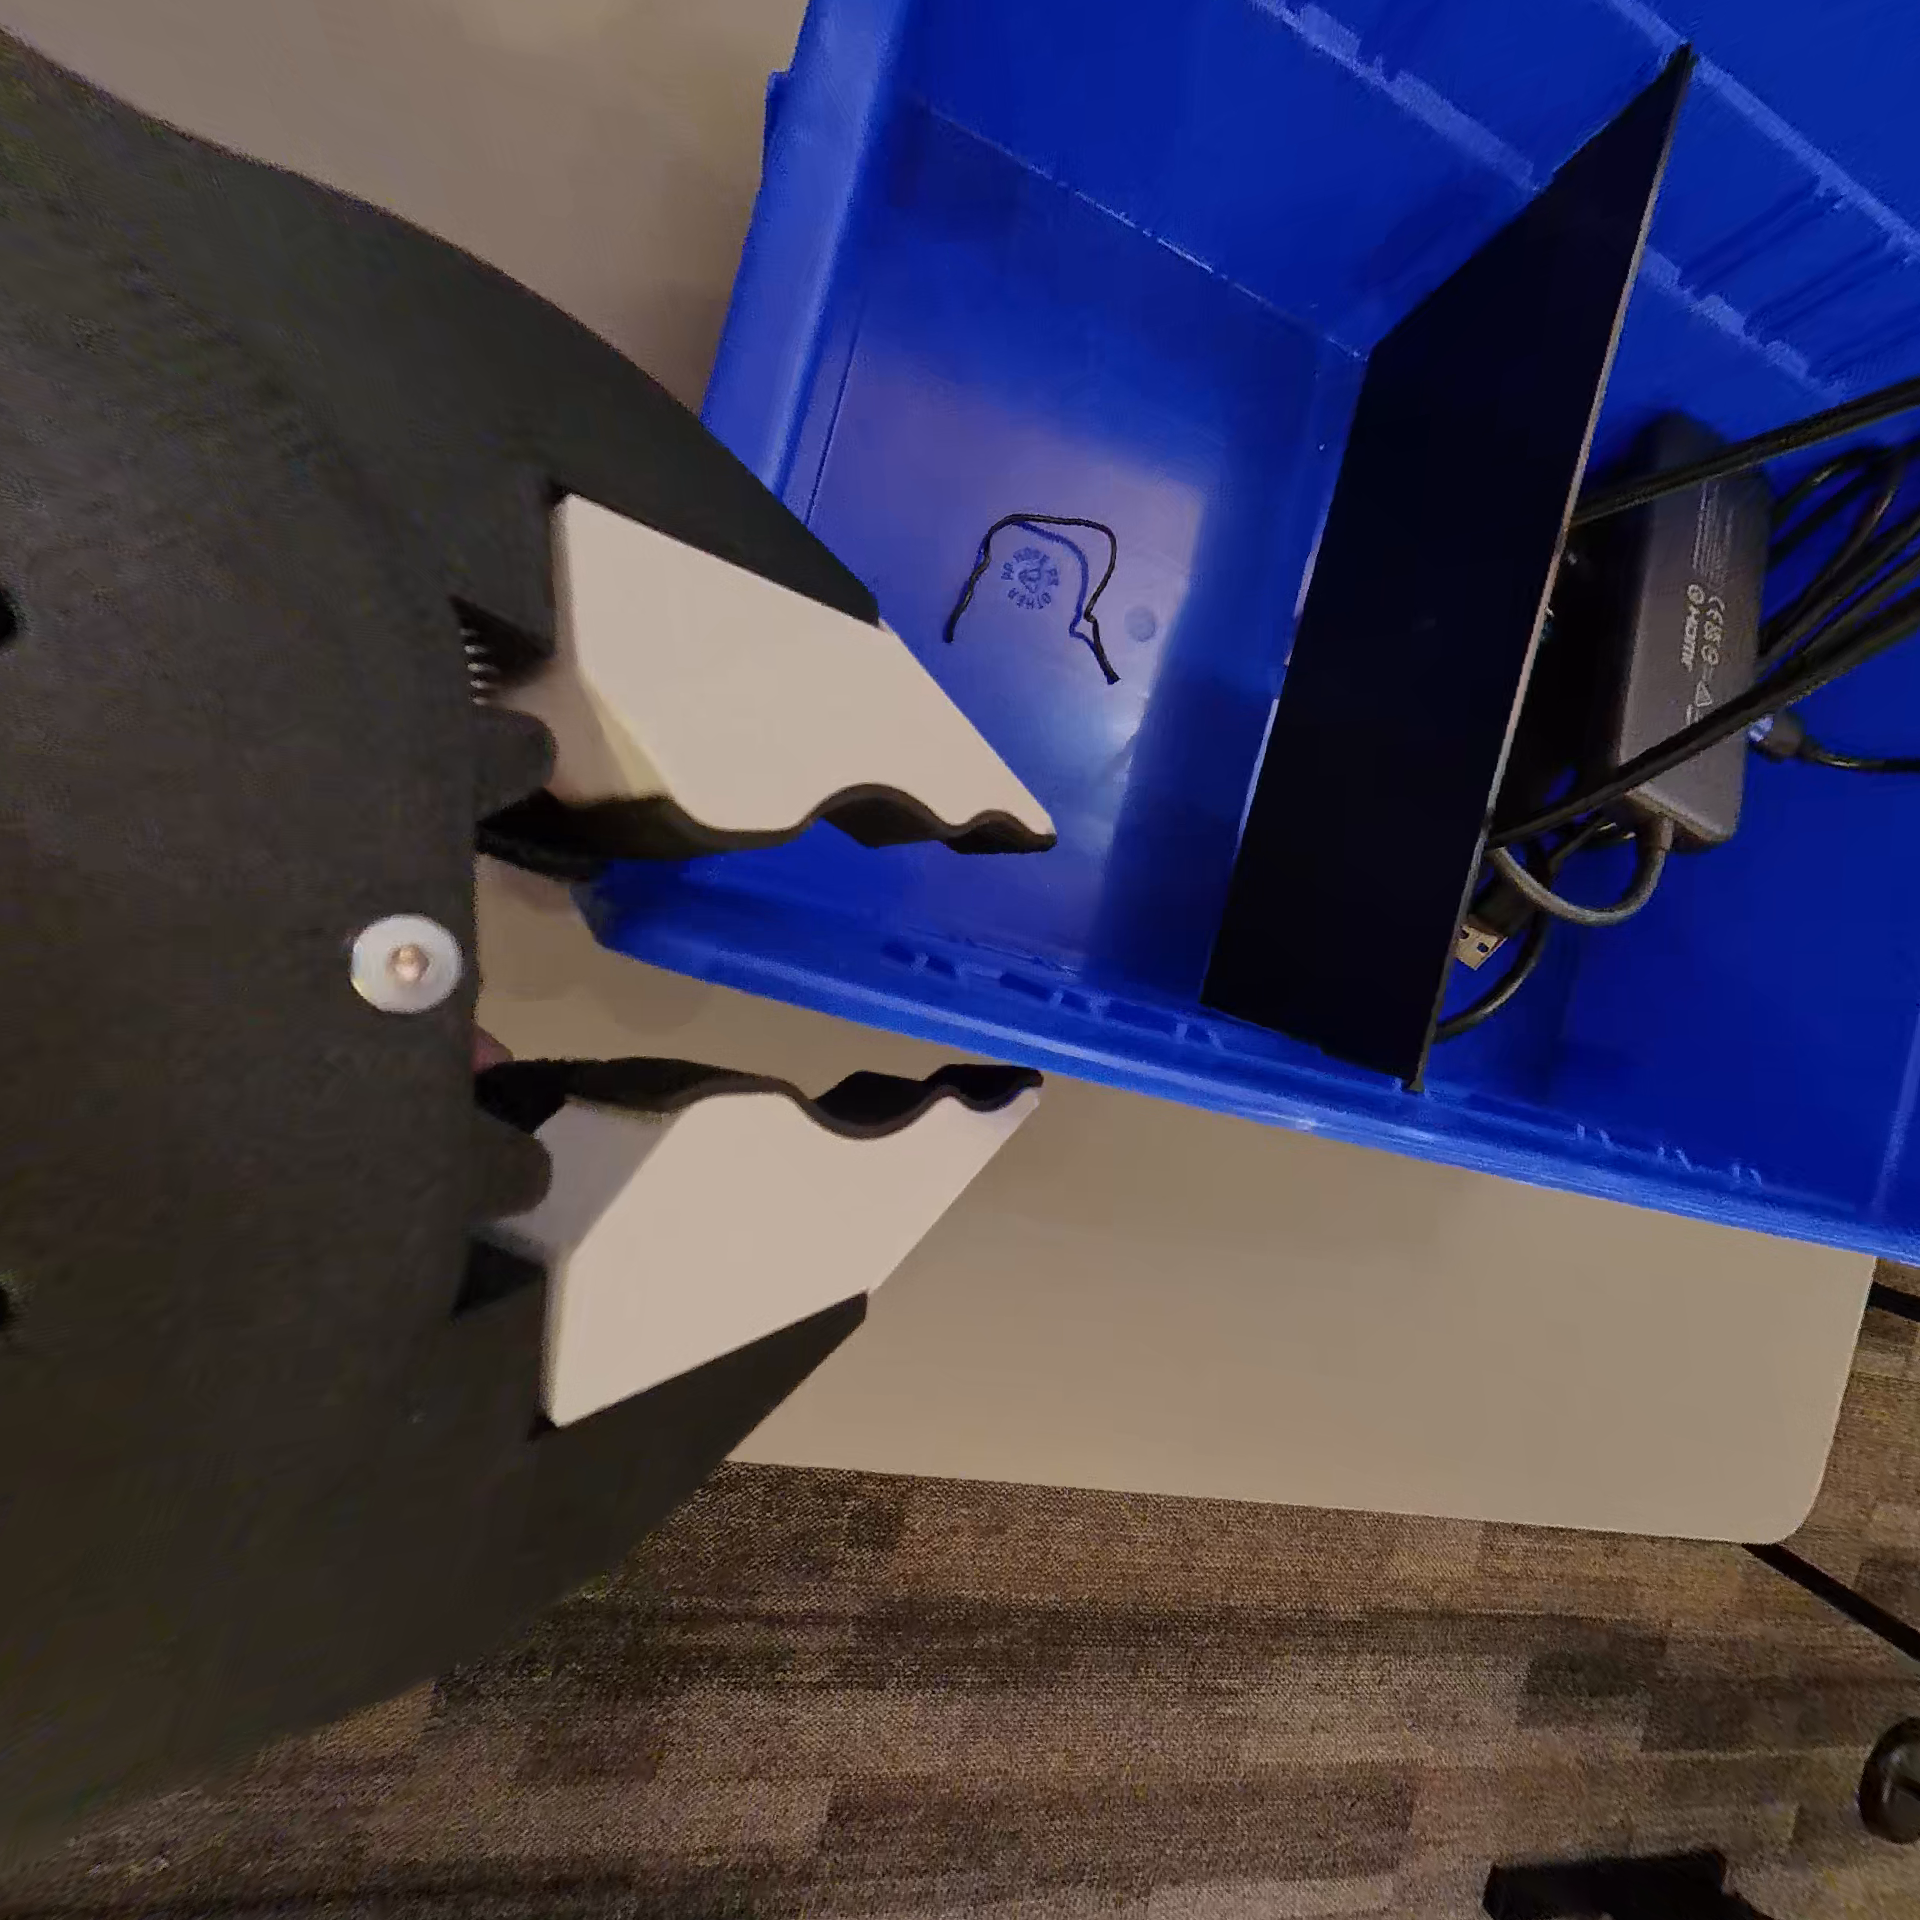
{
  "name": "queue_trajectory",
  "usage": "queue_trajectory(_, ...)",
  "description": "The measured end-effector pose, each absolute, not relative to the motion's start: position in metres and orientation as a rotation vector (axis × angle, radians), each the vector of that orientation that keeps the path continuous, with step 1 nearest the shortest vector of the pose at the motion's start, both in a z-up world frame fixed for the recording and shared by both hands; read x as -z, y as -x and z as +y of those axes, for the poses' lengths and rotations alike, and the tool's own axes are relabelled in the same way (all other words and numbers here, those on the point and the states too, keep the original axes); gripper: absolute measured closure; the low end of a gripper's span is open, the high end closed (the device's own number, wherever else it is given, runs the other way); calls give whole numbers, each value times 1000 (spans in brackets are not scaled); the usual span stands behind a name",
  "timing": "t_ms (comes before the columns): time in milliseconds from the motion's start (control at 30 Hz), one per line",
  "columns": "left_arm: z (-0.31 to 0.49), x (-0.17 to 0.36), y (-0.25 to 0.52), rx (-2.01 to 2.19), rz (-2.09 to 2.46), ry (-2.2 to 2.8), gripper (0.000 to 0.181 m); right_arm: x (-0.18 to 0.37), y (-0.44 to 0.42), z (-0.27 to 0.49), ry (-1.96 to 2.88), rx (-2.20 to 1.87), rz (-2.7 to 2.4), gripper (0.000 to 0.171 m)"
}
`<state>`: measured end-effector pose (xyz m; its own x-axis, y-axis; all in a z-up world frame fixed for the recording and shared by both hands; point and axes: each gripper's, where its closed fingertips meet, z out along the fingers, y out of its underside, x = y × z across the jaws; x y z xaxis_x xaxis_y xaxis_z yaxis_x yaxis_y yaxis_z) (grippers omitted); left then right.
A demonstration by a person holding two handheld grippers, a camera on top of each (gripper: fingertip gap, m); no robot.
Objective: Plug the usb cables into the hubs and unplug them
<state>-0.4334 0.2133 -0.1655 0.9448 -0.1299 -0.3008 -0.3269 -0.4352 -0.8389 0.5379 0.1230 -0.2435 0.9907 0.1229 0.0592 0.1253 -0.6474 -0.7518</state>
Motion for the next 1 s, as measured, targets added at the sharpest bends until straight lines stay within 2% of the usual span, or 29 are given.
queue_trajectory(67, 214, 178, 451, -235, 274, 2045, 83, 244, -536, 125, 2283, 2, -182, 130)
queue_trajectory(167, 216, 204, 455, -122, 231, 2111, 84, 245, -529, 127, 2286, -45, -184, 135)
queue_trajectory(267, 219, 230, 451, -44, 248, 2173, 97, 245, -528, 128, 2285, -49, -178, 136)
queue_trajectory(333, 222, 236, 446, 28, 237, 2162, 121, 245, -529, 127, 2284, -51, -168, 138)
queue_trajectory(400, 226, 236, 445, 110, 175, 2146, 150, 246, -534, 127, 2287, 2, -174, 154)
queue_trajectory(500, 228, 235, 434, 147, 227, 2133, 175, 246, -539, 129, 2282, 91, -148, 163)
queue_trajectory(633, 232, 234, 431, 168, 232, 2117, 176, 245, -538, 132, 2269, 91, -110, 168)
queue_trajectory(1000, 224, 217, 426, 243, 227, 2016, 177, 245, -491, 124, 2265, 90, -127, 169)
